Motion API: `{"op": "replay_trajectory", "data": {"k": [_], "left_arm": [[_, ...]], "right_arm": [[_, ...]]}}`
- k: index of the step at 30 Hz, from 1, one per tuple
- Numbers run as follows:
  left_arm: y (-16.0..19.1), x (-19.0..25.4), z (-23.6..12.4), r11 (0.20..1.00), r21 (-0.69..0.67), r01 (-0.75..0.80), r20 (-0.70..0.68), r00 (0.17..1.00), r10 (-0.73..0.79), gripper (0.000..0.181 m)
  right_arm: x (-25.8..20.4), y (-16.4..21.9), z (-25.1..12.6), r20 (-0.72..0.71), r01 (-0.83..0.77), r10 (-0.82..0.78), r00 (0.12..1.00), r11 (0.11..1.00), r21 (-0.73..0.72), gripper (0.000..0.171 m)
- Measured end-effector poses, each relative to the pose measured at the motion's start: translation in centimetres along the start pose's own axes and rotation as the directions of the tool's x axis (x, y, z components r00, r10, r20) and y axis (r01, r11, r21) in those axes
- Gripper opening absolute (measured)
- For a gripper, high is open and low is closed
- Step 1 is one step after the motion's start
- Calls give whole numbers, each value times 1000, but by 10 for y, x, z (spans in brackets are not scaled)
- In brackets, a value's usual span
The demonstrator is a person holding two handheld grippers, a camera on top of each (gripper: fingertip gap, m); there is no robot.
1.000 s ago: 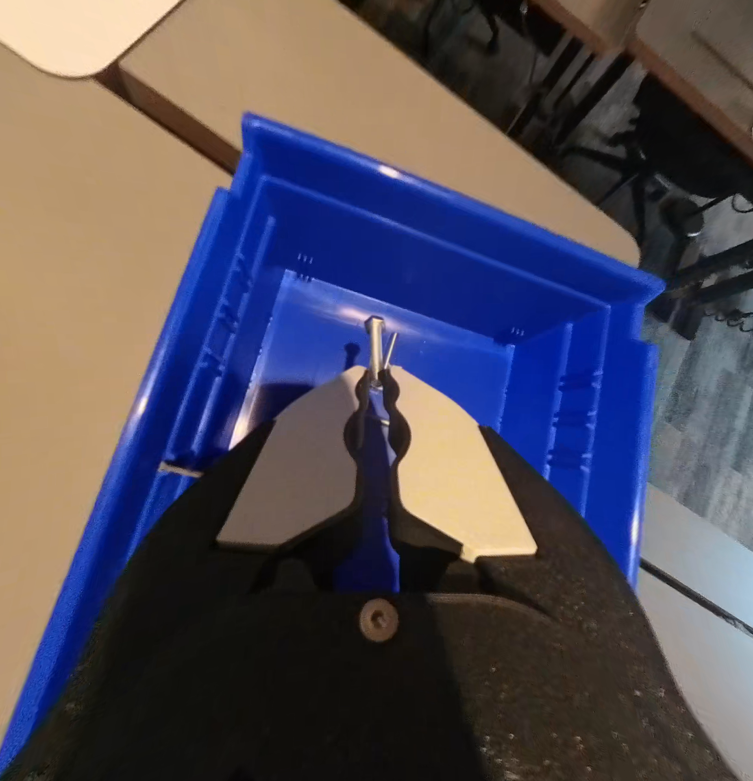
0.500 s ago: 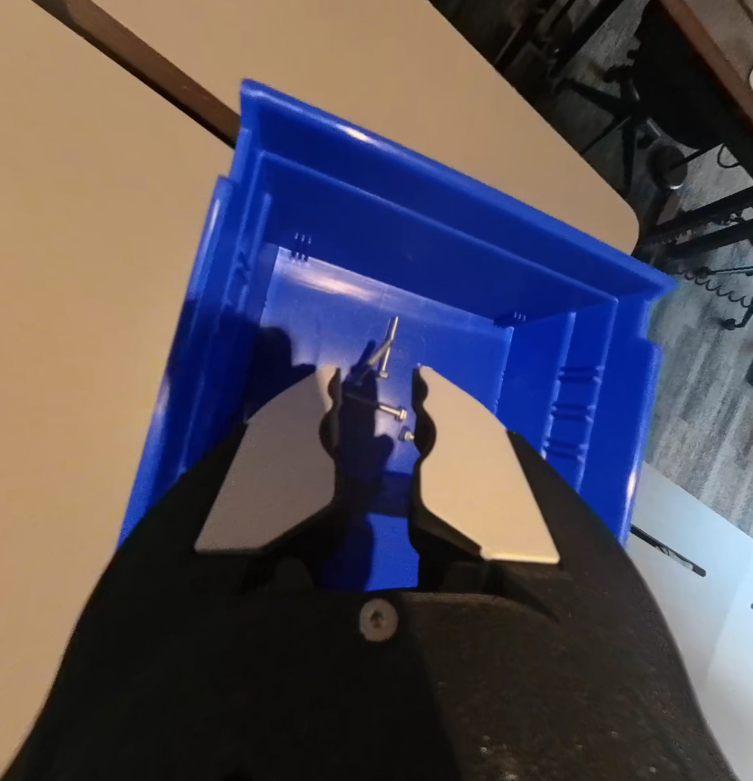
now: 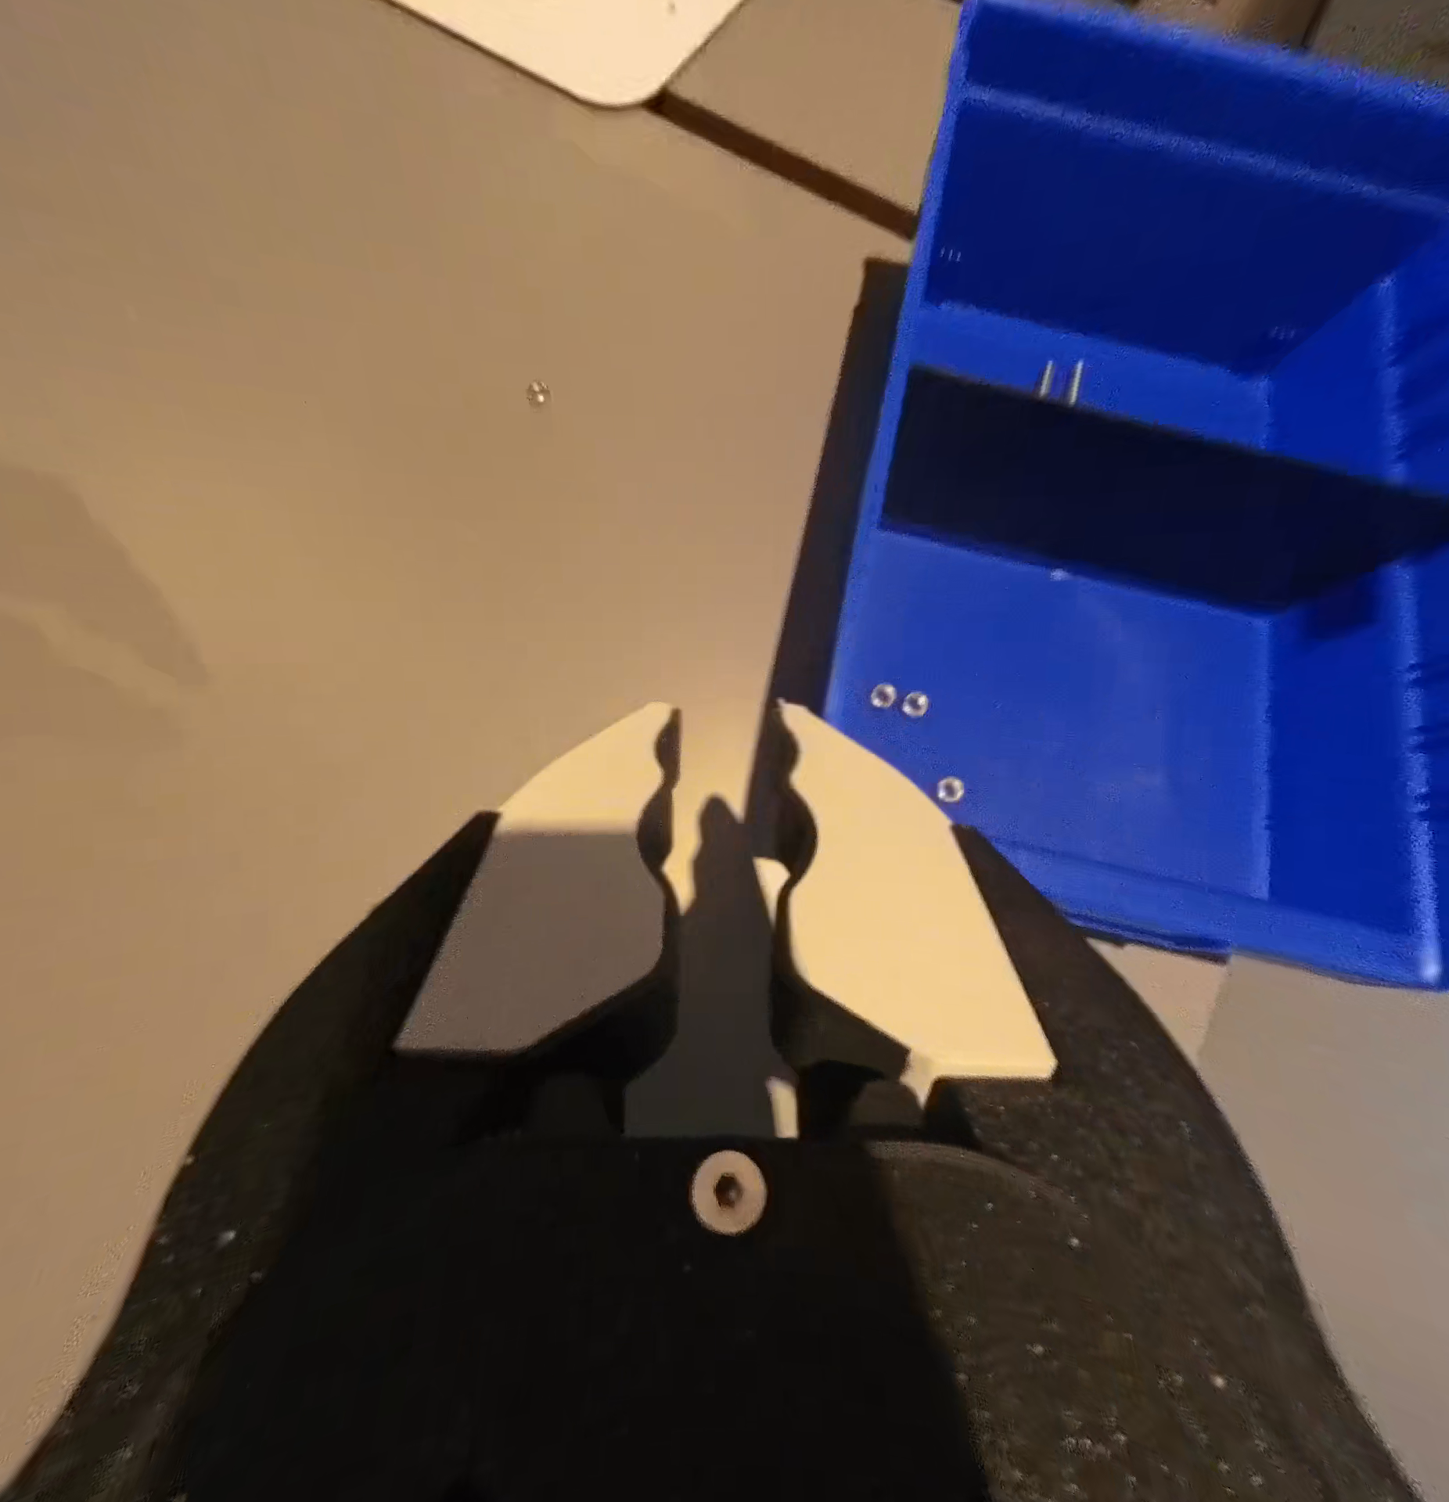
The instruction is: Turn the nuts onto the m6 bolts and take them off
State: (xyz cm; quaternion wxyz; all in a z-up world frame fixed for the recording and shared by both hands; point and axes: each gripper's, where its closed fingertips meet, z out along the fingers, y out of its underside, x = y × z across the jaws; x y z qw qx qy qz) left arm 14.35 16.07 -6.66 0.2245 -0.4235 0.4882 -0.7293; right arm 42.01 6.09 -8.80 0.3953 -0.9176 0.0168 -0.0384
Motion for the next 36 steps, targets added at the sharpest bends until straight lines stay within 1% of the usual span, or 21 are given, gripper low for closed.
{"op": "replay_trajectory", "data": {"k": [2, 4, 6, 8, 9, 11, 12, 13, 15, 16, 18, 20, 22, 26, 30, 32, 34, 36], "left_arm": [[0, 1, 1, 1000, -1, -5, -3, 1000, 5, 16], [0, 2, 0, 1000, 4, -8, -3, 1000, 8, 15], [-2, 1, -1, 1000, 15, -4, -4, 1000, 4, 15], [-3, 1, -2, 1000, 24, -1, -6, 1000, 1, 15], [-3, 1, -3, 1000, 28, -1, -6, 1000, 1, 15], [-4, 2, -3, 1000, 28, -3, -5, 1000, 3, 14], [-3, 2, -3, 1000, 23, -4, -5, 1000, 4, 14], [-2, 2, -2, 1000, 17, -6, -5, 1000, 7, 14], [0, 3, -1, 1000, 5, -14, -6, 1000, 14, 14], [0, 3, 0, 1000, -1, -16, -5, 1000, 16, 14], [1, 3, 0, 1000, -2, -16, -4, 1000, 16, 14], [0, 2, -1, 1000, 3, -10, -3, 1000, 10, 14], [-1, 2, -1, 1000, 7, -5, -4, 1000, 5, 13], [0, 3, -1, 1000, 1, -15, -5, 1000, 15, 13], [1, 4, 0, 1000, -7, -19, -7, 1000, 19, 13], [1, 4, 0, 1000, -8, -21, -7, 1000, 20, 13], [1, 4, 0, 1000, -8, -20, -7, 1000, 20, 13], [1, 4, 0, 1000, -5, -20, -5, 1000, 20, 13]], "right_arm": [[-11, 6, 10, -7, 4, -5, 1000, 999, -37, 17], [-23, 2, 19, -15, 17, -17, 1000, 999, -30, 9], [-36, -3, 25, -17, 31, -31, 999, 999, -18, 7], [-30, -14, 20, -113, 56, -54, 992, 998, 21, 11], [-21, -19, 13, -177, 58, -49, 983, 997, 46, 17], [3, -23, -3, -290, 37, -11, 957, 996, 83, 27], [14, -20, -8, -321, 19, 10, 947, 996, 89, 30], [21, -14, -8, -317, -6, 31, 948, 997, 81, 30], [20, 2, 6, -225, -63, 69, 972, 997, 34, 27], [19, 7, 13, -204, -77, 80, 976, 997, 22, 25], [20, 8, 19, -250, -59, 63, 966, 998, 23, 13], [11, 2, 23, -252, -46, 52, 966, 999, 29, 5], [-3, -5, 29, -230, -35, 42, 972, 999, 37, 6], [-16, -12, 36, -243, -12, 19, 970, 1000, 29, 8], [-33, -19, 41, -180, -33, 42, 983, 998, 56, 20], [-37, -21, 43, -171, -33, 43, 984, 998, 61, 24], [-38, -24, 39, -187, -31, 45, 981, 996, 78, 27], [-38, -39, 21, -242, -5, 43, 969, 988, 157, 28]]}}
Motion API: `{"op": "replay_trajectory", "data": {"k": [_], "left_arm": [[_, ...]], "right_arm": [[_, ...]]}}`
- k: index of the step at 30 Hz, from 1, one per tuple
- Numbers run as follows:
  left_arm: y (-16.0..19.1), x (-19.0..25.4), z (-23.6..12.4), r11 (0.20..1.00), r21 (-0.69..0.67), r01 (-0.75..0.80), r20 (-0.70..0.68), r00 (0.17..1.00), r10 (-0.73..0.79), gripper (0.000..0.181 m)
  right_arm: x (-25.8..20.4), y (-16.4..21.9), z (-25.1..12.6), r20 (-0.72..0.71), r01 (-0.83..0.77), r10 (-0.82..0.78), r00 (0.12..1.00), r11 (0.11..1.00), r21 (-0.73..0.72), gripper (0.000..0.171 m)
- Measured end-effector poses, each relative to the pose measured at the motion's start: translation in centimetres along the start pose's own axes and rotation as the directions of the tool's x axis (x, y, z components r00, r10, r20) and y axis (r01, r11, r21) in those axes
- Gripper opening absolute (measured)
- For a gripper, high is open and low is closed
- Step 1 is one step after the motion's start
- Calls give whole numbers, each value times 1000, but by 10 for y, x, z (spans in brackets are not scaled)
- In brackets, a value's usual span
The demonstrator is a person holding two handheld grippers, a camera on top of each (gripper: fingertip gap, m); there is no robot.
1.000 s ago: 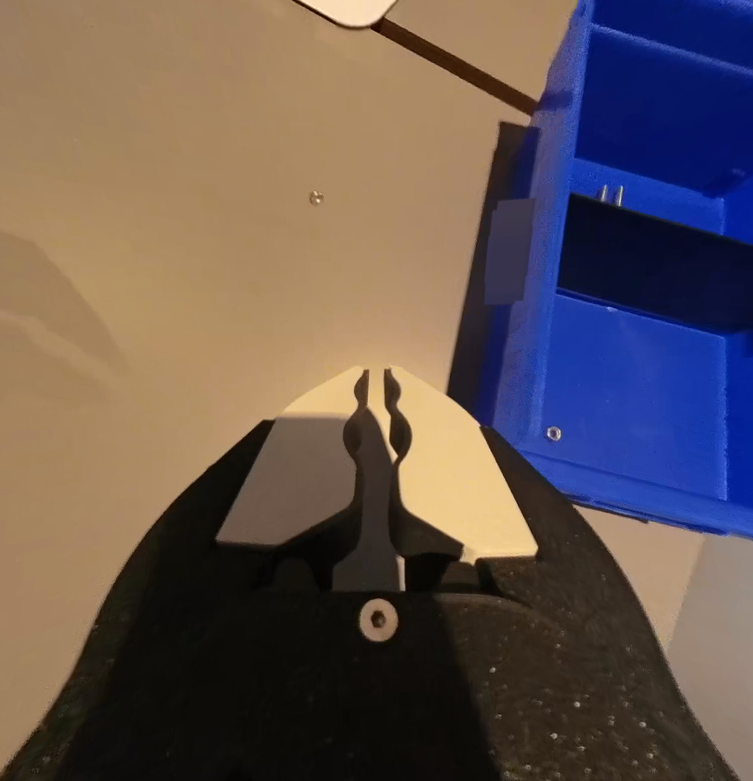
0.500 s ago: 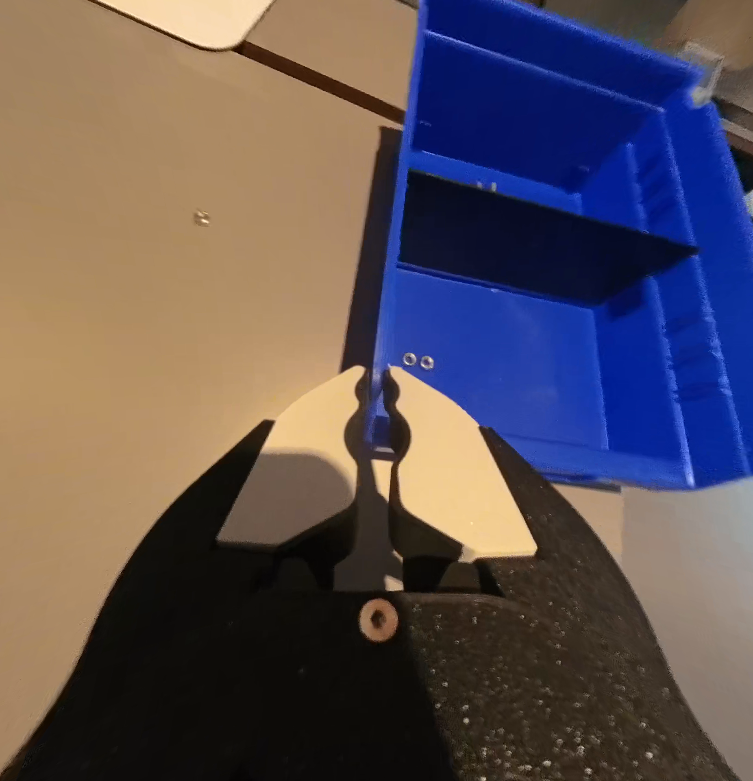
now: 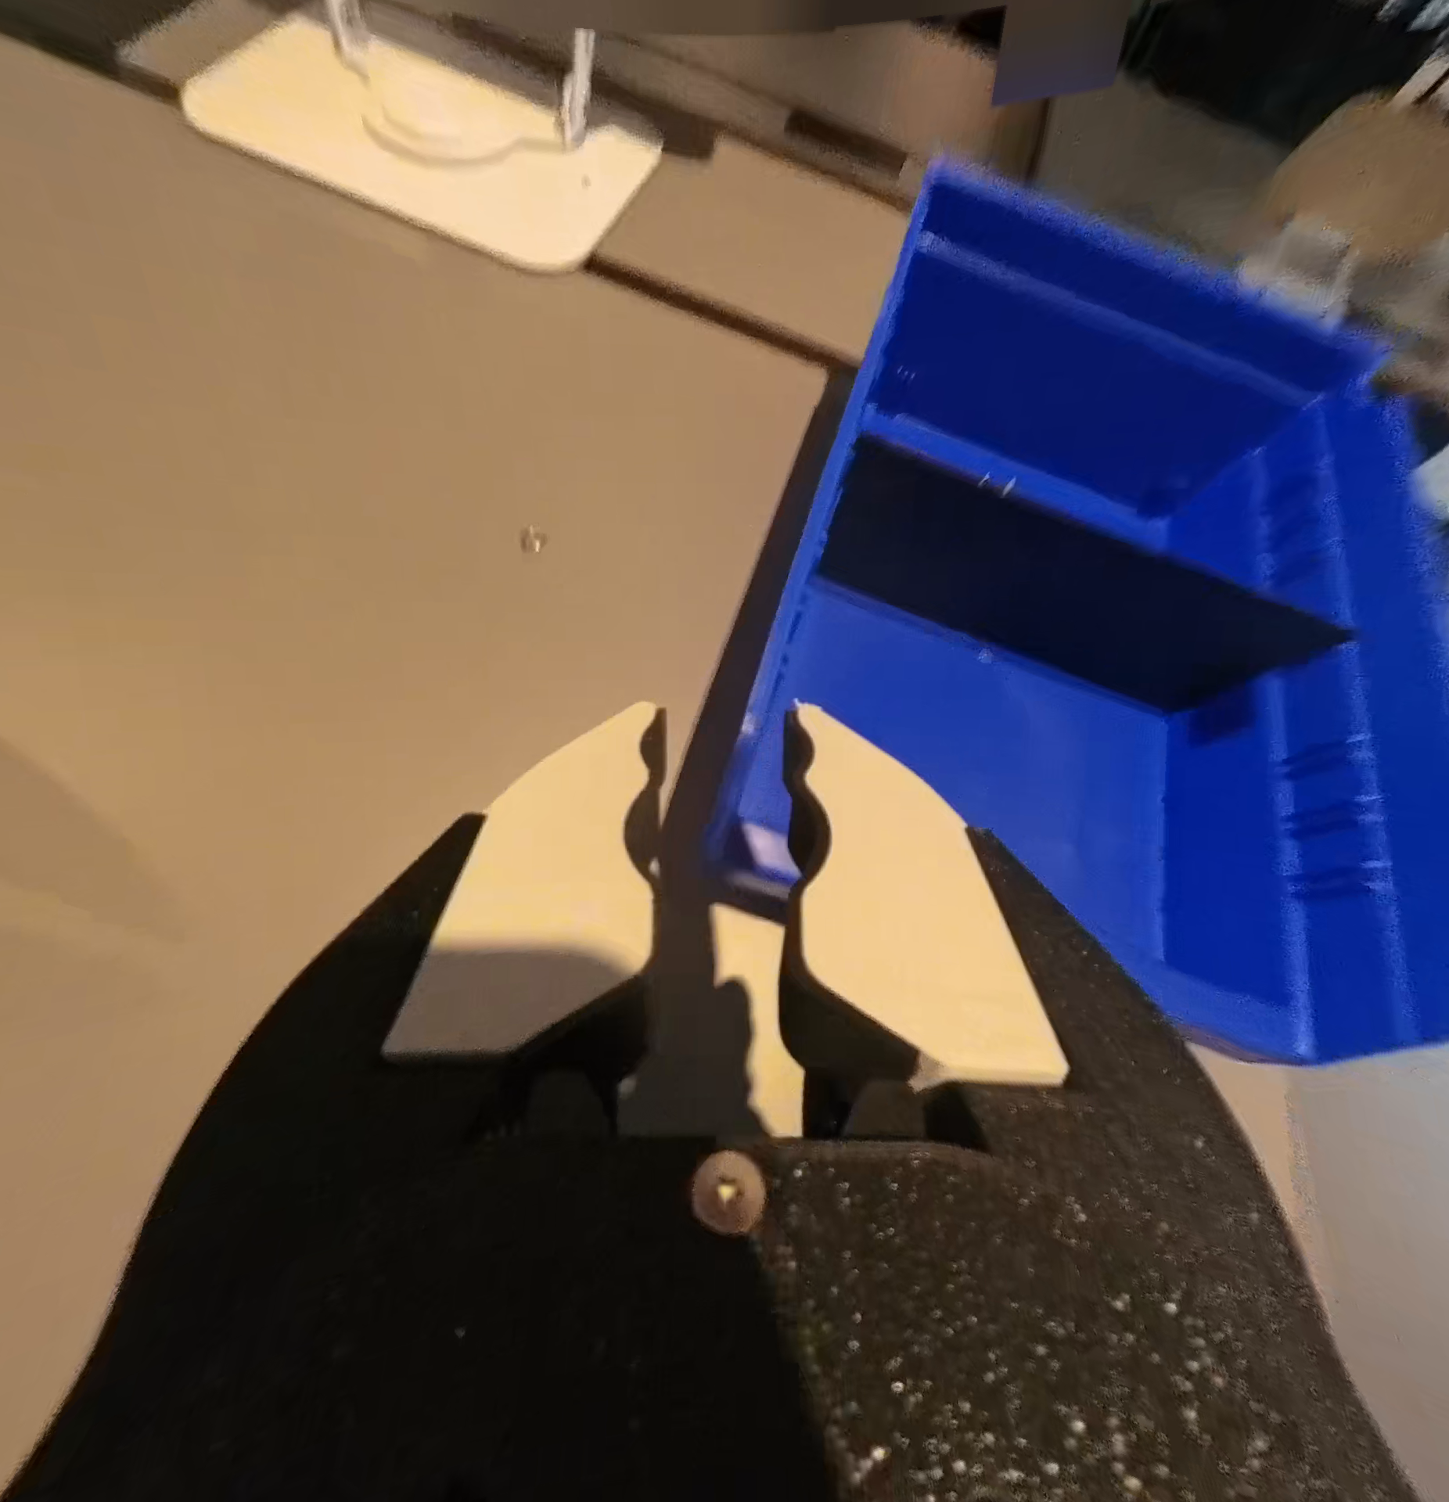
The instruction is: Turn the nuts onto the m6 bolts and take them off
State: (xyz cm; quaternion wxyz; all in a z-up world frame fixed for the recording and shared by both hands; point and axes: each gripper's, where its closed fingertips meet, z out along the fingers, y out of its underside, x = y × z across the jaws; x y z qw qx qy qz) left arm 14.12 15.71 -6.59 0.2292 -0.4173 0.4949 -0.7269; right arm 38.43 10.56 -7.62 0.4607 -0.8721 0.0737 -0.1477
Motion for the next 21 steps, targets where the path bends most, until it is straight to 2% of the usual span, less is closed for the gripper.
{"op": "replay_trajectory", "data": {"k": [2, 4, 5, 6, 8, 10, 12, 17, 21], "left_arm": [[0, 0, 0, 1000, 3, 3, 1, 1000, -3, 13], [0, -1, 0, 1000, 0, 7, -2, 1000, -7, 13], [0, 0, 1, 1000, -1, 8, -4, 1000, -8, 13], [0, 0, 1, 1000, 0, 7, -5, 1000, -7, 13], [0, 1, 1, 1000, 1, 4, -7, 1000, -4, 13], [-1, 1, 0, 1000, 13, 4, -8, 1000, -4, 13], [-4, 1, -2, 999, 31, 9, -10, 1000, -9, 13], [-5, 1, -3, 999, 33, 11, -18, 1000, -11, 12], [-3, 3, -2, 1000, 23, 4, -20, 1000, -4, 12]], "right_arm": [[-13, -32, -21, -7, 24, -24, 1000, 989, 144, 26], [-54, -59, -29, 111, 23, -51, 993, 970, 241, 23], [-78, -63, -23, 173, 40, -84, 981, 969, 244, 23], [-95, -63, -8, 202, 70, -117, 972, 972, 225, 23], [-106, -51, 40, 169, 104, -129, 977, 983, 152, 25], [-104, -33, 90, 155, 47, -54, 986, 998, 45, 30], [-100, -14, 124, 138, 10, -3, 990, 999, -53, 38], [-87, 2, 151, 76, 13, -3, 997, 990, -141, 37], [-86, 8, 158, 71, 47, -33, 997, 976, -211, 26]]}}
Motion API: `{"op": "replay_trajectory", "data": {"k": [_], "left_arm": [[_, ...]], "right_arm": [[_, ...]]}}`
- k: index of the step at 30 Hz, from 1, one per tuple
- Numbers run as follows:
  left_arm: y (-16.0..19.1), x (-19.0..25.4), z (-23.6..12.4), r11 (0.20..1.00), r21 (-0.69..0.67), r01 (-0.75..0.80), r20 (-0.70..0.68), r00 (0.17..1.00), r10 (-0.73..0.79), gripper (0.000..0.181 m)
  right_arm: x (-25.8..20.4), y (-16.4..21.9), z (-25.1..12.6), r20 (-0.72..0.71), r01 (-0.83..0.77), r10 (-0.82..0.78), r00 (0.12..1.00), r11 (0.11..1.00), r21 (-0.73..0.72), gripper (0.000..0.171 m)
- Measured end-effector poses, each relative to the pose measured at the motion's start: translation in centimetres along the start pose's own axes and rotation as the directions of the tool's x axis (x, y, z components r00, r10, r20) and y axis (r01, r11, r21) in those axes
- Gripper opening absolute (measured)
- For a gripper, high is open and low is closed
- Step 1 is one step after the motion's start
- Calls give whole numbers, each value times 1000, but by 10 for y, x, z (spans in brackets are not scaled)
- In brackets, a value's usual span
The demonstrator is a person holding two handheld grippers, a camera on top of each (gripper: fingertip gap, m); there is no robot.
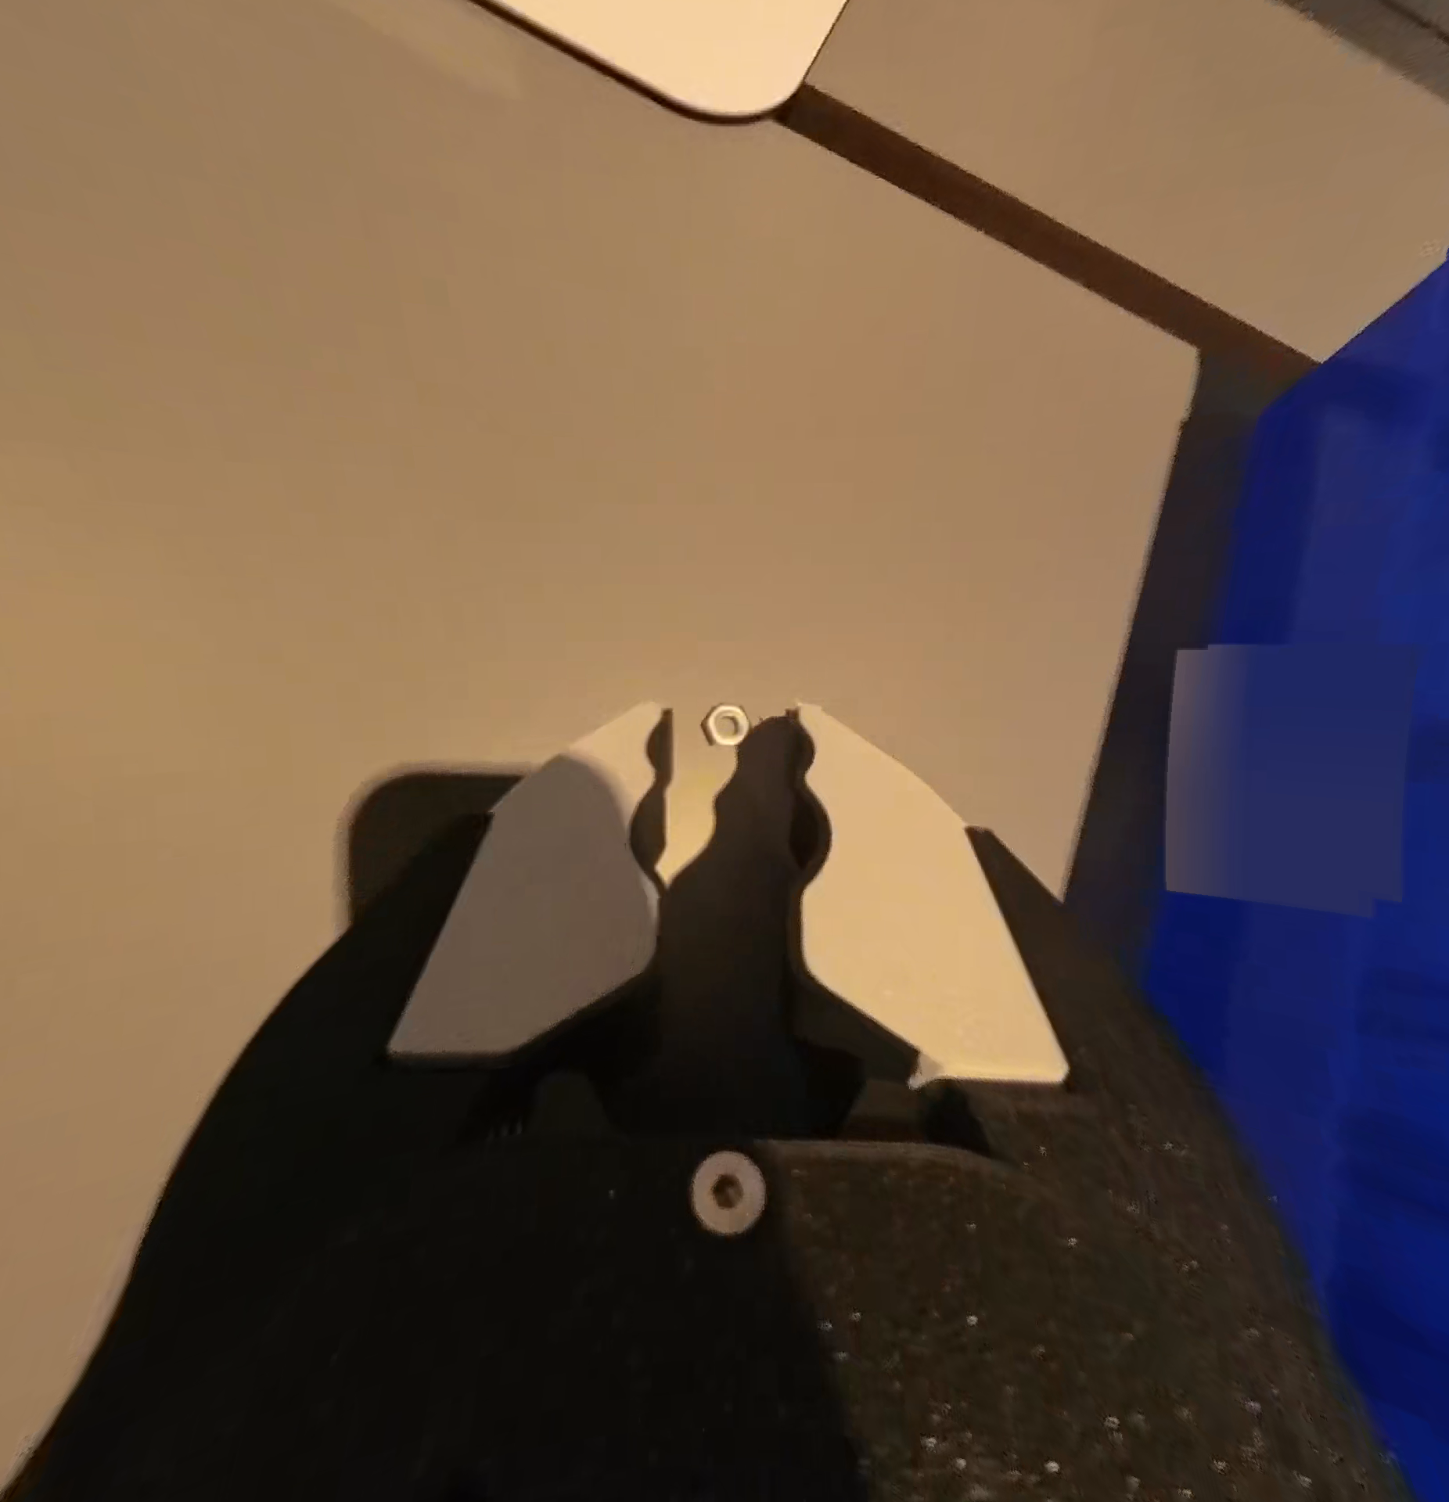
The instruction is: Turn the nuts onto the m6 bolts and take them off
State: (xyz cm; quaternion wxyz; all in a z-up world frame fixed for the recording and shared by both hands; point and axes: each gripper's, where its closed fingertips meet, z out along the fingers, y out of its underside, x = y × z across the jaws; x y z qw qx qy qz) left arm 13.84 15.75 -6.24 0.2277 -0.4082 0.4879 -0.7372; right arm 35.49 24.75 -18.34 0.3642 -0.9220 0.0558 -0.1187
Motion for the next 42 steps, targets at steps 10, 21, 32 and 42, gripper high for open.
{"op": "replay_trajectory", "data": {"k": [10, 21, 32, 42], "left_arm": [[-2, 0, -2, 1000, 14, 12, -10, 1000, -12, 11], [-3, 0, -3, 1000, 23, 15, -11, 1000, -15, 11], [-3, 1, -3, 1000, 26, 12, -13, 1000, -12, 11], [-7, 1, -6, 998, 48, 35, -27, 999, -34, 11]], "right_arm": [[4, -9, -17, -6, 28, -27, 1000, 996, 83, 9], [28, -55, -174, -22, -3, 13, 1000, 923, 385, 0], [7, -36, -53, 111, -65, 33, 993, 953, 295, 39], [16, -21, 17, 33, 108, -110, 993, 992, 73, 45]]}}
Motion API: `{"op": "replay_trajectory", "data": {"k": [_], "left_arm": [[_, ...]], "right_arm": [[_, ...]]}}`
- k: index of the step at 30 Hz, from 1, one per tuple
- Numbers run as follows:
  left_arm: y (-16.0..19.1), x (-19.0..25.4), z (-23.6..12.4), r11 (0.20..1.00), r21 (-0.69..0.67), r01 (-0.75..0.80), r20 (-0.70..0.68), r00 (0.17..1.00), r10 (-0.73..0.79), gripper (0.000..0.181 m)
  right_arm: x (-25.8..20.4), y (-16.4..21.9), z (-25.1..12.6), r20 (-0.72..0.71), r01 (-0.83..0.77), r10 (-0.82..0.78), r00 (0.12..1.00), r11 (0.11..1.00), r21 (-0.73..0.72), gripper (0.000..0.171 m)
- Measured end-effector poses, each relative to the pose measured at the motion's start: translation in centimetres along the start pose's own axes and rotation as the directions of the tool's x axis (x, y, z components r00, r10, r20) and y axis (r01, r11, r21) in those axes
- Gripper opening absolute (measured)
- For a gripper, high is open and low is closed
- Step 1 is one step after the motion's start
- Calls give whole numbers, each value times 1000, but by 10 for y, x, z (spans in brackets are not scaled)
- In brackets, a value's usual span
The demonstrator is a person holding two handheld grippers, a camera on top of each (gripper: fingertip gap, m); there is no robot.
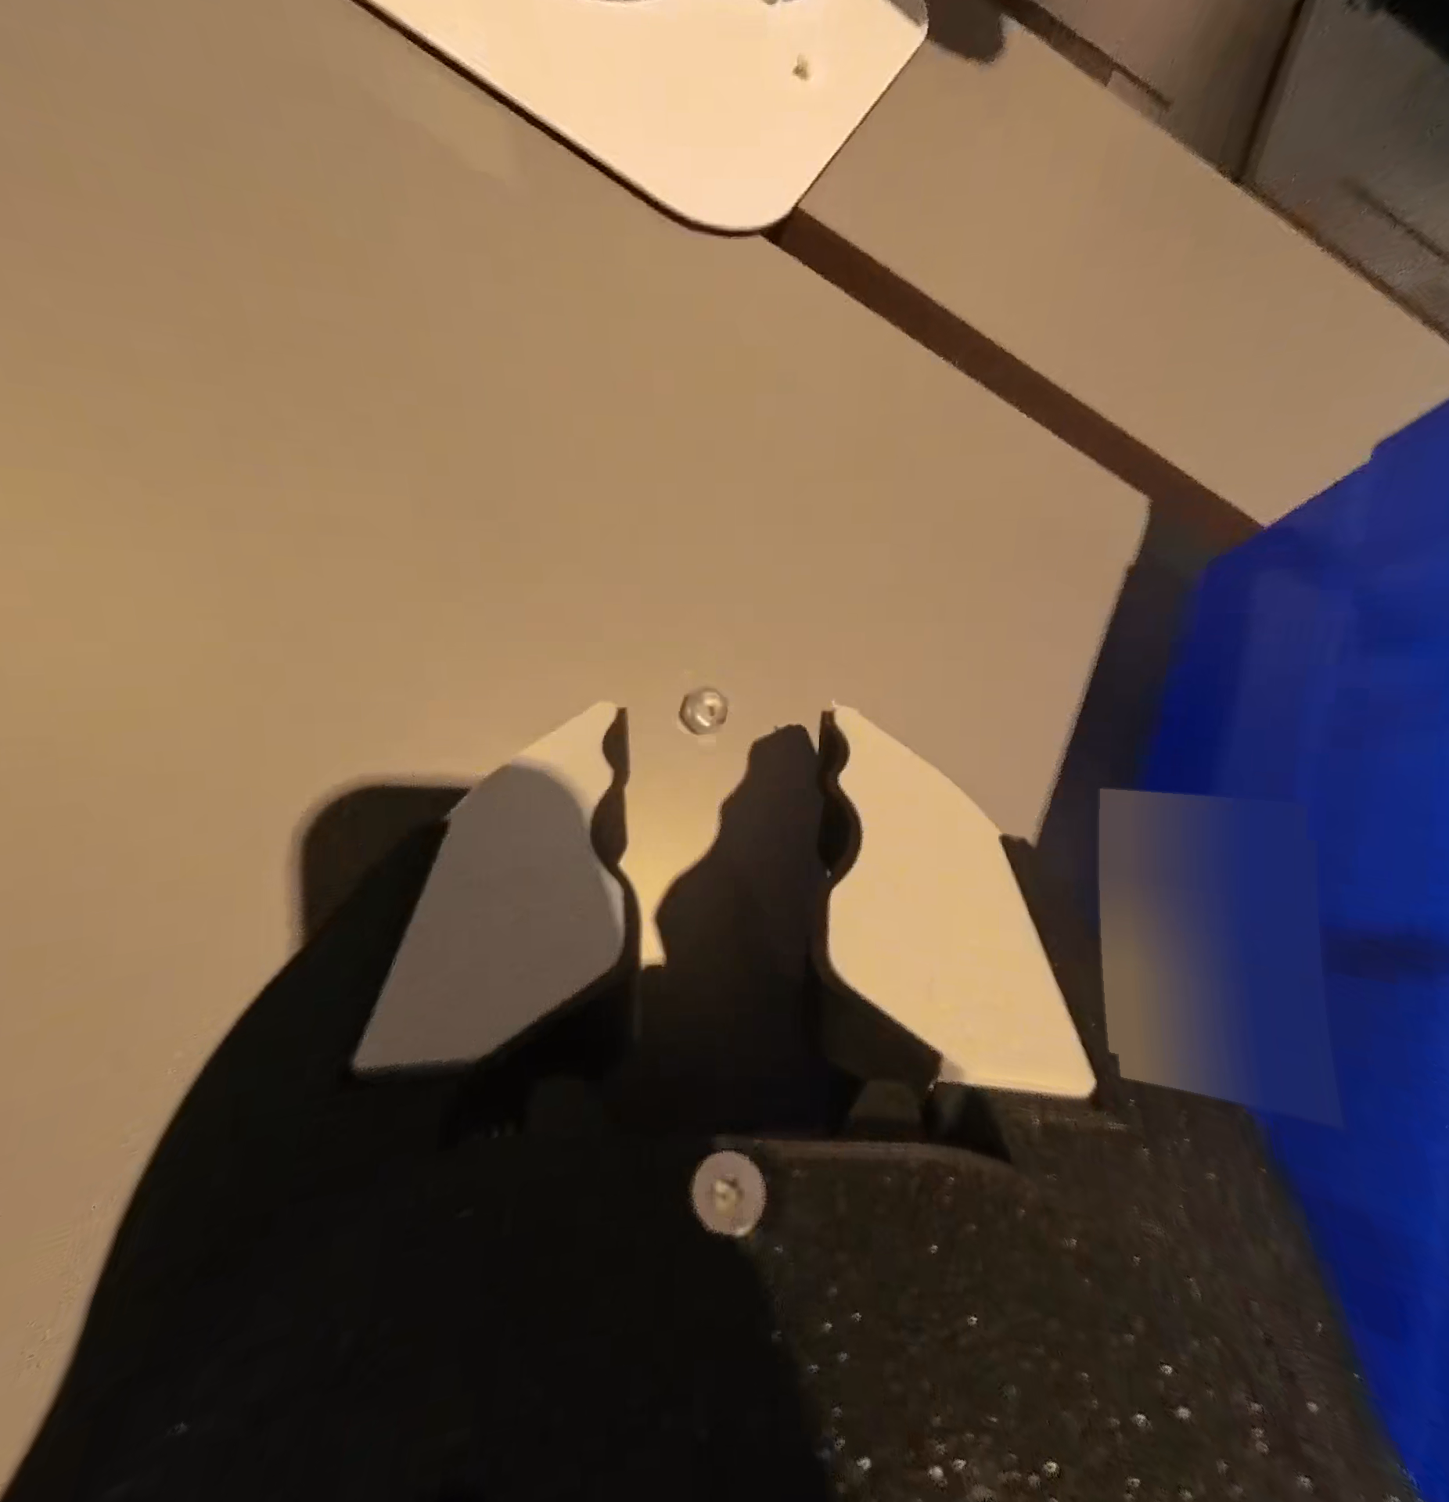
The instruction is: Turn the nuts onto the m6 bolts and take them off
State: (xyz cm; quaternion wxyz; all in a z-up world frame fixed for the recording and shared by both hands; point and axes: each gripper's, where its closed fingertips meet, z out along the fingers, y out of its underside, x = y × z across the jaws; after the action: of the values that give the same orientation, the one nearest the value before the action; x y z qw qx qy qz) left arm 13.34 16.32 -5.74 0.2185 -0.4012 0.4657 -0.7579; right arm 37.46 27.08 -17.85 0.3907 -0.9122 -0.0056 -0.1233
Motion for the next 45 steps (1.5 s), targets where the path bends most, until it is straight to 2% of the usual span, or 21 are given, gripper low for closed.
{"op": "replay_trajectory", "data": {"k": [6, 7, 8, 17, 22, 24, 26, 27, 29, 32, 36, 39, 42, 45], "left_arm": [[-5, -2, -3, 999, 31, 27, -4, 1000, -27, 11], [-5, -2, -3, 999, 33, 28, -4, 1000, -28, 11], [-5, -2, -3, 999, 33, 28, -4, 1000, -28, 11], [-6, -2, -4, 999, 41, 29, -6, 1000, -29, 10], [-5, -1, -3, 999, 33, 22, -6, 1000, -21, 10], [-5, -1, -3, 999, 33, 22, -5, 1000, -22, 10], [-4, -1, -3, 999, 30, 22, -6, 1000, -22, 10], [-4, -1, -3, 999, 28, 20, -7, 1000, -20, 10], [-4, -1, -2, 1000, 25, 19, -7, 1000, -18, 10], [-3, 0, -2, 1000, 20, 18, -8, 1000, -17, 10], [-2, 1, -1, 1000, 10, 14, -11, 1000, -14, 10], [-3, 1, -2, 1000, 15, 17, -11, 1000, -17, 10], [-3, 0, -2, 1000, 19, 21, -12, 1000, -21, 10], [-3, 0, -2, 1000, 18, 21, -12, 1000, -21, 10]], "right_arm": [[-6, -2, 7, 60, -50, 52, 997, 998, -31, 26], [-5, -1, 7, 49, -48, 50, 998, 998, -37, 19], [-4, -1, 7, 37, -34, 36, 999, 998, -43, 1], [-7, -2, 5, 67, -6, 7, 998, 1000, -15, 0], [12, -29, -23, 63, -127, 117, 991, 976, 178, 0], [20, -36, -34, 94, -206, 190, 977, 955, 214, 0], [14, -27, -34, 147, -250, 229, 962, 957, 149, 3], [9, -18, -31, 153, -249, 233, 960, 963, 99, 14], [8, -4, -29, 108, -230, 224, 969, 971, 56, 27], [13, 10, -27, 31, -208, 207, 978, 978, 23, 29], [15, 29, -18, -36, -165, 163, 986, 984, -64, 29], [14, 28, -16, -37, -162, 159, 987, 984, -71, 23], [13, 27, -15, -46, -147, 144, 988, 987, -69, 9], [13, 25, -13, -46, -138, 135, 990, 988, -71, 8]]}}
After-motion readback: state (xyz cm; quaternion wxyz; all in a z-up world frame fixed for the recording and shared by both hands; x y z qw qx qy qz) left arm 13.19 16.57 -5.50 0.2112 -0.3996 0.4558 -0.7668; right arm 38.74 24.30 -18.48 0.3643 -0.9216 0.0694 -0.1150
